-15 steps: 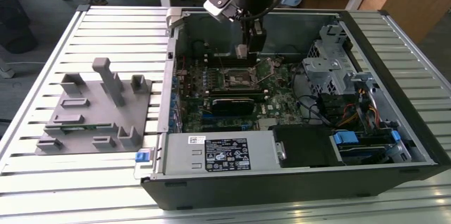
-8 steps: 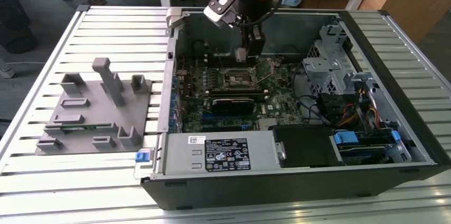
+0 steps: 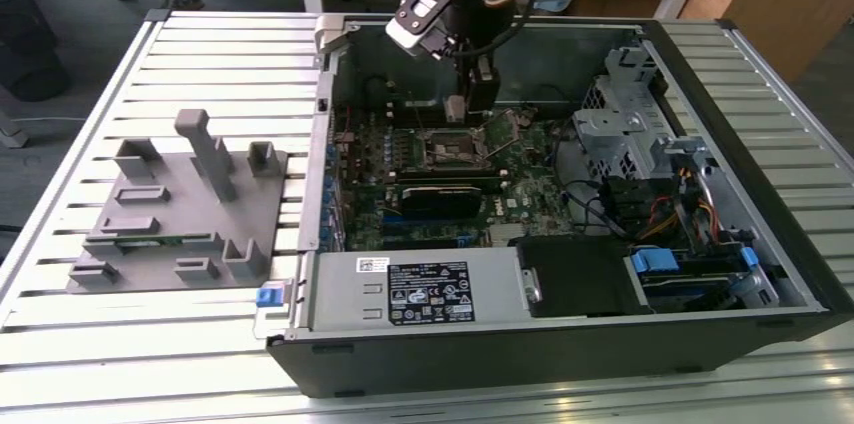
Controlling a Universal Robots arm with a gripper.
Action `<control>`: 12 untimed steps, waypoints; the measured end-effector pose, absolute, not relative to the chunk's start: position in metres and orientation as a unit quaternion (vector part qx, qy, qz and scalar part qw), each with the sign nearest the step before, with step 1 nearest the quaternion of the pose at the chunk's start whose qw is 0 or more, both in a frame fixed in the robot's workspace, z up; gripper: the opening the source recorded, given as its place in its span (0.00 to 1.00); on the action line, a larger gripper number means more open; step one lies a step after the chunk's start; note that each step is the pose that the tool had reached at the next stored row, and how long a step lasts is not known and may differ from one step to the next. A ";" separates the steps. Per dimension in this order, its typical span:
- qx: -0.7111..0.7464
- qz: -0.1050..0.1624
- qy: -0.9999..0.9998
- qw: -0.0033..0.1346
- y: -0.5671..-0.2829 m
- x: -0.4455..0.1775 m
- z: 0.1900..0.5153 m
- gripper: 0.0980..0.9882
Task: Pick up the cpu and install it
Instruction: 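Place the cpu into insertion slot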
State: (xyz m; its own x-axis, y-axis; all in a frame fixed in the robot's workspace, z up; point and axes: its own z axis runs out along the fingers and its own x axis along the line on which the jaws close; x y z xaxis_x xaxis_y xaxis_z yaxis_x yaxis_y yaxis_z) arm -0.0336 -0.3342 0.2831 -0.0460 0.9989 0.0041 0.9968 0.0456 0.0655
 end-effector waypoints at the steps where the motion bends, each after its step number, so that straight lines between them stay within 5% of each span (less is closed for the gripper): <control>1: 0.690 0.025 0.723 0.021 -0.334 -0.034 0.283 0.50; 12: 0.690 0.025 0.723 0.021 -0.329 -0.035 0.265 0.50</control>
